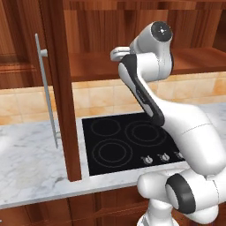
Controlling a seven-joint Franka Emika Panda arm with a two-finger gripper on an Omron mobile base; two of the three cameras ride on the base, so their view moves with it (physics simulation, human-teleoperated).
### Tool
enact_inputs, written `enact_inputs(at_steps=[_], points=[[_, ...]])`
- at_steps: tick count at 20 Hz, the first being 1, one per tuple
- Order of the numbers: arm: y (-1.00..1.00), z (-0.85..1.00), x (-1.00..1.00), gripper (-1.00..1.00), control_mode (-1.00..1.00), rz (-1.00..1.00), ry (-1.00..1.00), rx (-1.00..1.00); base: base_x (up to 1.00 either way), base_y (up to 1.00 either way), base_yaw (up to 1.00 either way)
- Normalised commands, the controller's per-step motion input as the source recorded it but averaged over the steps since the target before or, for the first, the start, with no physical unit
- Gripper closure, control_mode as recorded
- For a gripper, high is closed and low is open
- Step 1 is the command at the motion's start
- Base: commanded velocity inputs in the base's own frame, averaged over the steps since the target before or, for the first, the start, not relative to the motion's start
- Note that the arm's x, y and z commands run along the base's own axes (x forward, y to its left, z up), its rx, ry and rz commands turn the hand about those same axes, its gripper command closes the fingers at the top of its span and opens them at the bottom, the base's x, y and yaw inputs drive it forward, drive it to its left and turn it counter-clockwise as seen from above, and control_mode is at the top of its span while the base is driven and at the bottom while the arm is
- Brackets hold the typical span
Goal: Sort all alcoholic drinks to one cabinet, and non-alcoholic drinks to the other.
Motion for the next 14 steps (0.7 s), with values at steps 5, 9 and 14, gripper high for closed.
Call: enact_inputs(at_steps=[5, 9, 14], points=[[0.01, -0.08, 0.26, 1.00, -1.00, 0.00, 0.00, 0.00, 0.00, 0.00, 0.00], [0.06, -0.01, 0.33, 1.00, -1.00, 0.00, 0.00, 0.00, 0.00, 0.00, 0.00], [0.08, -0.04, 0.37, 1.00, -1.00, 0.00, 0.00, 0.00, 0.00, 0.00, 0.00]])
